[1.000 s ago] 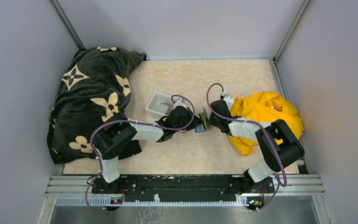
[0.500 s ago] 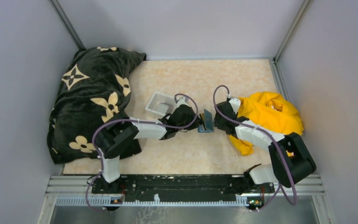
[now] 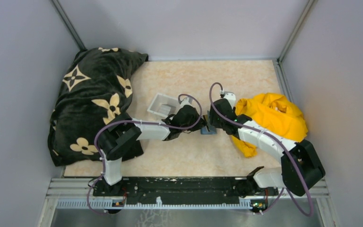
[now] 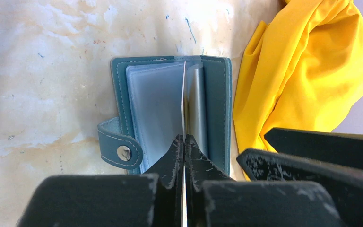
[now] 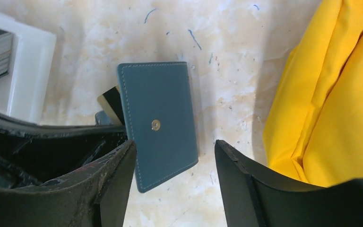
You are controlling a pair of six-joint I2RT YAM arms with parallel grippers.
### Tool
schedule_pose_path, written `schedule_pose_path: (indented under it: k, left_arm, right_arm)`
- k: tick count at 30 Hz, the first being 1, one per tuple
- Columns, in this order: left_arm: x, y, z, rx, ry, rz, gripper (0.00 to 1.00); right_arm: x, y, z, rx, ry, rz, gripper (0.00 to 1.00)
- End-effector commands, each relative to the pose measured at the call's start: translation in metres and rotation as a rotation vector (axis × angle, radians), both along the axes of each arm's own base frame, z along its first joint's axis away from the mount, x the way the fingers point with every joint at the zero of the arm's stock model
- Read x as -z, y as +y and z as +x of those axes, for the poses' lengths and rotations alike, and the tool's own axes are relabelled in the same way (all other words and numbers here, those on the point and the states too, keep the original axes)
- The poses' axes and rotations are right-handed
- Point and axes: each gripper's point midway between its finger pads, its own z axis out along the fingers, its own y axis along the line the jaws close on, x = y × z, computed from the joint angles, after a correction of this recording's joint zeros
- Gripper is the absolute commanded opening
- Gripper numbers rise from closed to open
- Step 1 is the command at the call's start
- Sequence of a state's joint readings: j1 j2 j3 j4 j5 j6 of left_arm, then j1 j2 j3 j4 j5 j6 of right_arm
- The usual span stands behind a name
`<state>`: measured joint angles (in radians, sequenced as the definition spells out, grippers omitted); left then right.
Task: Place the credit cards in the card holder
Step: Open the card holder at the center of the board.
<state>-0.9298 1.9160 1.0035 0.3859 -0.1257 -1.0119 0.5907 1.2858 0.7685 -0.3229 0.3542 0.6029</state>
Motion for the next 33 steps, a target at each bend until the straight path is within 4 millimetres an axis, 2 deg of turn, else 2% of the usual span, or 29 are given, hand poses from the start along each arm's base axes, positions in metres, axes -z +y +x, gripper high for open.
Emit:
schedule_pose_path:
  k: [1, 14, 18, 27, 33]
  left_arm:
    - [0.005, -0.004, -0.002, 0.026, -0.001, 0.031, 0.0]
    - [-0.002, -0.008, -0.005, 0.036, -0.008, 0.003, 0.0]
    - [0.0, -0.008, -0.005, 0.036, -0.004, 0.001, 0.0]
    - [-0.001, -0.007, -0.006, 0.034, -0.007, -0.008, 0.0]
    - [-0.002, -0.005, -0.008, 0.032, -0.004, -0.021, 0.0]
  right_arm:
    - [-0.026, 0.01, -0.002, -0.048, -0.053, -0.011, 0.65]
    - [-0.006, 0.016, -0.006, -0.078, -0.004, -0.053, 0.66]
    - [-0.012, 0.023, -0.006, -0.091, -0.022, -0.068, 0.66]
    - [-0.008, 0.023, -0.008, -0.097, -0.004, -0.096, 0.66]
    - [0.005, 0.02, -0.009, -0.089, 0.025, -0.13, 0.66]
